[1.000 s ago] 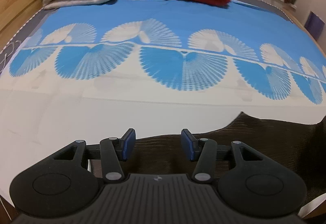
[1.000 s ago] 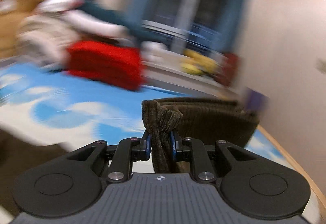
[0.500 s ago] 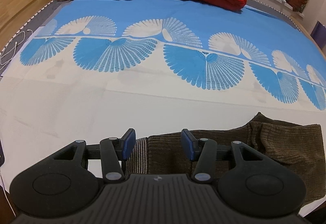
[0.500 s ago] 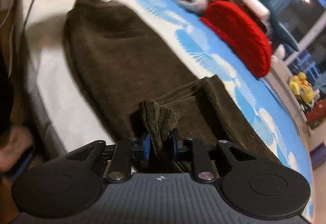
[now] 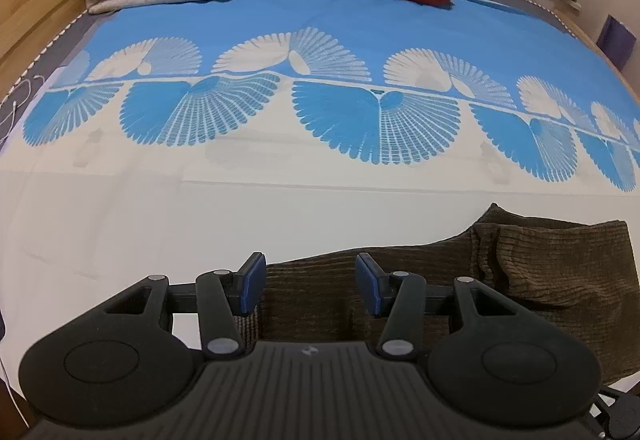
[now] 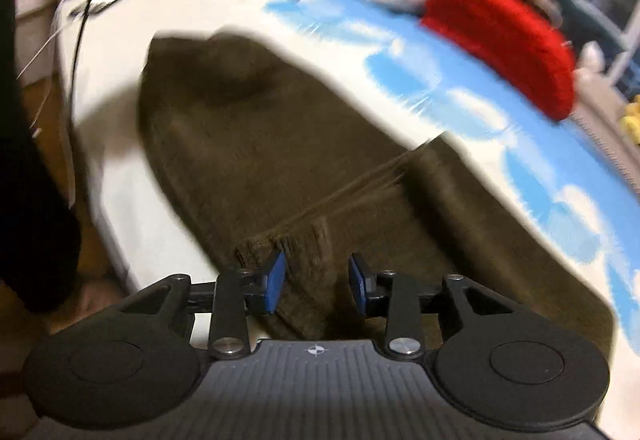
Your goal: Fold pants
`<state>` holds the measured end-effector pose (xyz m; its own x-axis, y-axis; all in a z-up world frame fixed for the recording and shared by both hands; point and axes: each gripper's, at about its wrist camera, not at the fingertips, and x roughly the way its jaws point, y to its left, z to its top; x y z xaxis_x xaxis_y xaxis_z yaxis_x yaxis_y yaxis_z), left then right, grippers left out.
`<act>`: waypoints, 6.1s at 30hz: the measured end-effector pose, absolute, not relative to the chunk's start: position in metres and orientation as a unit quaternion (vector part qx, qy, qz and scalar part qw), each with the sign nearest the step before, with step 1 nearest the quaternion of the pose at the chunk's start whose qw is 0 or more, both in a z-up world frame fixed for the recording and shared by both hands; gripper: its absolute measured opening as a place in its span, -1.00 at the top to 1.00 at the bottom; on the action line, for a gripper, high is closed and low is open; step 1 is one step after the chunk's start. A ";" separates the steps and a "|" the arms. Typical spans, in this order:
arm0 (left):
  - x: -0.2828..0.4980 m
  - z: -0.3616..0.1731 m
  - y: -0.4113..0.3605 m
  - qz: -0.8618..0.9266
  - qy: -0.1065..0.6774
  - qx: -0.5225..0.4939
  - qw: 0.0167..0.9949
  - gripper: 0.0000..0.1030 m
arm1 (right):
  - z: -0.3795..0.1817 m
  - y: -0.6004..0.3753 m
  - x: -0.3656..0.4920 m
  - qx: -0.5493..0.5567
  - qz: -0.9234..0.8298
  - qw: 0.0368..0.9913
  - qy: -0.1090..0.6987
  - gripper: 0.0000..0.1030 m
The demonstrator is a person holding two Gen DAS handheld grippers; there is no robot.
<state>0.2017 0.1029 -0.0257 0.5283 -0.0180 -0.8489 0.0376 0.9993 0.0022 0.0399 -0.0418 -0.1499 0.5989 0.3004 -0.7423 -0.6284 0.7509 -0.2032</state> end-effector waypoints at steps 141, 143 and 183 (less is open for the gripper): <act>0.181 -0.128 0.239 -0.061 0.598 -0.234 0.764 -0.63 | -0.139 -0.231 0.122 -0.057 0.357 0.803 0.474 0.17; 0.184 -0.144 0.235 -0.066 0.620 -0.229 0.747 -0.63 | -0.136 -0.243 0.132 -0.030 0.326 0.823 0.464 0.17; 0.125 -0.097 -0.286 -0.478 0.505 0.093 0.712 0.08 | -0.143 -0.456 0.096 0.253 -0.008 0.858 0.447 0.16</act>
<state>0.1252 -0.2862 -0.0966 0.0322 -0.5873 -0.8087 0.7759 0.5247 -0.3502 0.0963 -0.4563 -0.1425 0.6001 0.2120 -0.7713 0.2410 0.8715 0.4270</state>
